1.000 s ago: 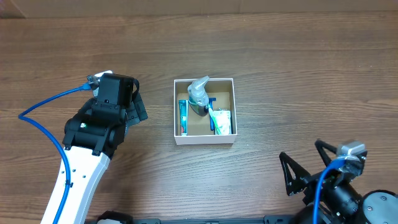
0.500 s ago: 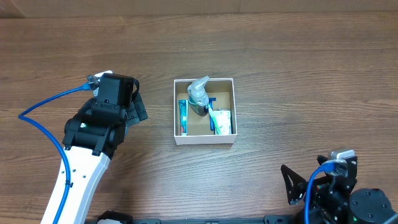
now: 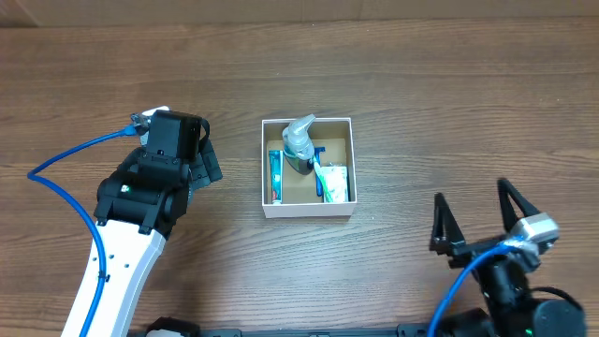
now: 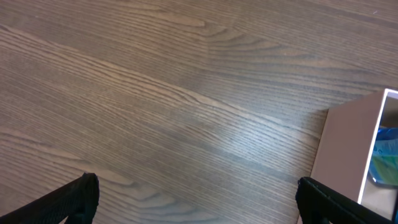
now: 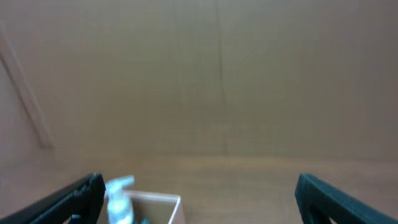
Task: Pack container
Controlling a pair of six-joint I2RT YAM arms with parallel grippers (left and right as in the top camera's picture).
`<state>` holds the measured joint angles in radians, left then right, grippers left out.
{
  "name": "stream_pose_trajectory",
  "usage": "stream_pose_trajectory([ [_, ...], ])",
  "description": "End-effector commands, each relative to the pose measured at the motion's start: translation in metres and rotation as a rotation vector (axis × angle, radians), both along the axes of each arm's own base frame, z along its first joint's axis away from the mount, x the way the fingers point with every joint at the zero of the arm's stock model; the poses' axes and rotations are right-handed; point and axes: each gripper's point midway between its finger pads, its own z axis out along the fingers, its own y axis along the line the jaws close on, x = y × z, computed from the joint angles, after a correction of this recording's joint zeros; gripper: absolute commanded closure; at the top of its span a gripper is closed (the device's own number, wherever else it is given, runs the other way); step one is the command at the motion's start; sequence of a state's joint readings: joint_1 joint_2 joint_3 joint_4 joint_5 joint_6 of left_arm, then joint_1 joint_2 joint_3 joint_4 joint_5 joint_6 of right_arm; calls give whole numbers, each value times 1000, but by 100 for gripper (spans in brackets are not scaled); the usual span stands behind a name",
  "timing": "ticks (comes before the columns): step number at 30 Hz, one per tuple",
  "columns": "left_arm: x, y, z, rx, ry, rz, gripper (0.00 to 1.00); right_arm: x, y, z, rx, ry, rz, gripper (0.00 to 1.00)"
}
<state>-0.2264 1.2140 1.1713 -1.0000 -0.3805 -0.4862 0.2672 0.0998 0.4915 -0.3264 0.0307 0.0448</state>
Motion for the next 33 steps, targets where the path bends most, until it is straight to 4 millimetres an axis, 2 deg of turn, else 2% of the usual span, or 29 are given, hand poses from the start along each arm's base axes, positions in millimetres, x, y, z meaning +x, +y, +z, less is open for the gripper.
stream_pose_trajectory([
  [1,3,3,6,23,-13,-2,0,8,16,-29,-19,-68,80,0],
  [4,3,3,6,23,-13,-2,0,17,14,-44,-8,-131,60,0],
  [5,3,3,6,23,-13,-2,0,26,11,-65,-13,-110,39,0],
  [14,3,3,6,23,-13,-2,0,41,4,-125,-63,34,1,0],
  [17,3,3,6,23,-13,-2,0,41,6,-131,-123,43,6,0],
  [20,3,3,6,23,-13,-2,0,41,6,-147,-155,100,10,0],
  [33,3,3,6,23,-13,-2,0,41,6,-147,-155,99,10,0],
])
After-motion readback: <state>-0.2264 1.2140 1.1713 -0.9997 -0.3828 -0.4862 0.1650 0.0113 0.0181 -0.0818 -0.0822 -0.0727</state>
